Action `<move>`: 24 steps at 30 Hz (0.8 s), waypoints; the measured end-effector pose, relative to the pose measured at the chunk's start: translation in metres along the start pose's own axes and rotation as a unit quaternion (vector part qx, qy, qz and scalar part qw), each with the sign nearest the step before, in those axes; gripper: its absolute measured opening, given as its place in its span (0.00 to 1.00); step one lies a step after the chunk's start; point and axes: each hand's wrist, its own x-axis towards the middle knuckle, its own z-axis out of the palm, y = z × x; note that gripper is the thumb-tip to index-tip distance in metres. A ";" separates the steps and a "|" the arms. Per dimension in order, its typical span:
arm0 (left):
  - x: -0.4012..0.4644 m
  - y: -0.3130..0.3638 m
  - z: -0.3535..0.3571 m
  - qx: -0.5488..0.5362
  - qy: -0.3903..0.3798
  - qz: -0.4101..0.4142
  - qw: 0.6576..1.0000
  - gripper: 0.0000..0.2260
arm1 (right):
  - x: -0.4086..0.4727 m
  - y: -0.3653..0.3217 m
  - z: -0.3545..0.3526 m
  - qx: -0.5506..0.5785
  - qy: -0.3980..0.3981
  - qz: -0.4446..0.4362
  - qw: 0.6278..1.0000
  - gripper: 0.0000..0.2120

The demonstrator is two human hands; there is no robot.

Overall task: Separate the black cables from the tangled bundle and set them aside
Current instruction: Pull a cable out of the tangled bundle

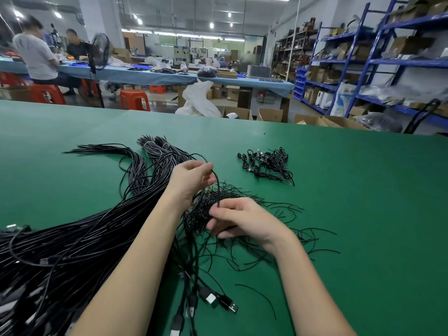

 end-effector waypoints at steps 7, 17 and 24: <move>-0.010 0.007 -0.012 0.602 -0.054 0.322 0.729 0.18 | -0.014 0.007 -0.049 0.028 0.197 -0.052 0.979 0.09; -0.032 0.004 0.025 0.620 -0.220 0.314 0.684 0.13 | -0.040 0.006 -0.077 -0.139 0.227 -0.065 0.962 0.02; -0.035 -0.005 0.031 0.538 -0.243 0.300 0.750 0.12 | -0.048 0.004 -0.086 -0.043 0.212 -0.098 0.971 0.08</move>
